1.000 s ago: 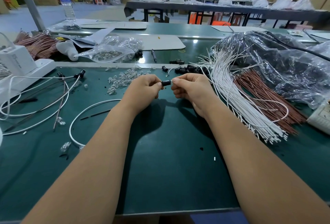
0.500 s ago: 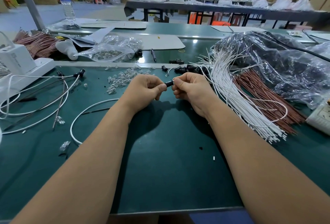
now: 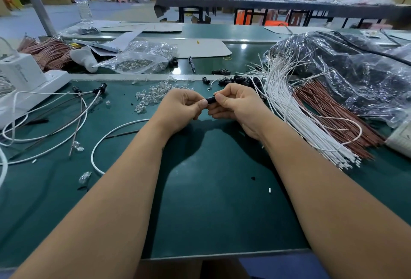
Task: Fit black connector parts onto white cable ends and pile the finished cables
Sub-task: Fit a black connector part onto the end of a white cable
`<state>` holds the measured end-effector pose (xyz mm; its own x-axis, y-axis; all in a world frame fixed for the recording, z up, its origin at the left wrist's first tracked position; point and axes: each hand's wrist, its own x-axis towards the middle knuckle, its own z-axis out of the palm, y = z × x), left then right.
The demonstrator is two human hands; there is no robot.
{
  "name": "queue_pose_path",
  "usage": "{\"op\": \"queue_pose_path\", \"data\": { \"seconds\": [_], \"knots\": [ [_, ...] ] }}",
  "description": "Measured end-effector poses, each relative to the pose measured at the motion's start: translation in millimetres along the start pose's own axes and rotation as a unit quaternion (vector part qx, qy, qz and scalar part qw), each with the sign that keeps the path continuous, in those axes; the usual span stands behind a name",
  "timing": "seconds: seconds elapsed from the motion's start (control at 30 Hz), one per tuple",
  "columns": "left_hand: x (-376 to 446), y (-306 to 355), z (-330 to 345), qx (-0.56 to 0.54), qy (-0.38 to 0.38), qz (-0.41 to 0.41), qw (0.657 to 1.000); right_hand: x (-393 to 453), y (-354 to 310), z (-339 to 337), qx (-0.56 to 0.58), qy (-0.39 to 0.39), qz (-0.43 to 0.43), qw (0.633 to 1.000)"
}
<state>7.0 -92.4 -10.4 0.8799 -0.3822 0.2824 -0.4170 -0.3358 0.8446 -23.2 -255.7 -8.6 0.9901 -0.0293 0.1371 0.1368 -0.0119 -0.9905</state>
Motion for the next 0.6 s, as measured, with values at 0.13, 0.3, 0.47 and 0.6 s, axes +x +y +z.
{"op": "queue_pose_path", "data": {
  "seconds": [0.13, 0.3, 0.47, 0.6],
  "knots": [
    [0.2, -1.2, 0.7, -0.033, 0.006, 0.001, 0.999, -0.1, -1.1, -0.2, 0.025, 0.004, -0.002, 1.000],
    [2.6, -5.1, -1.0, -0.059, 0.026, 0.001, 0.998, 1.7, -2.8, 5.5, 0.122, 0.023, 0.010, 0.992],
    [3.7, -6.2, 0.8, -0.049, 0.029, 0.007, 0.998, 1.3, -0.3, 10.1, 0.071, 0.045, -0.007, 0.996],
    [4.0, -6.1, 1.7, -0.038, 0.031, 0.018, 0.999, 0.0, 2.5, 14.0, 0.035, 0.078, -0.030, 0.996]
  ]
}}
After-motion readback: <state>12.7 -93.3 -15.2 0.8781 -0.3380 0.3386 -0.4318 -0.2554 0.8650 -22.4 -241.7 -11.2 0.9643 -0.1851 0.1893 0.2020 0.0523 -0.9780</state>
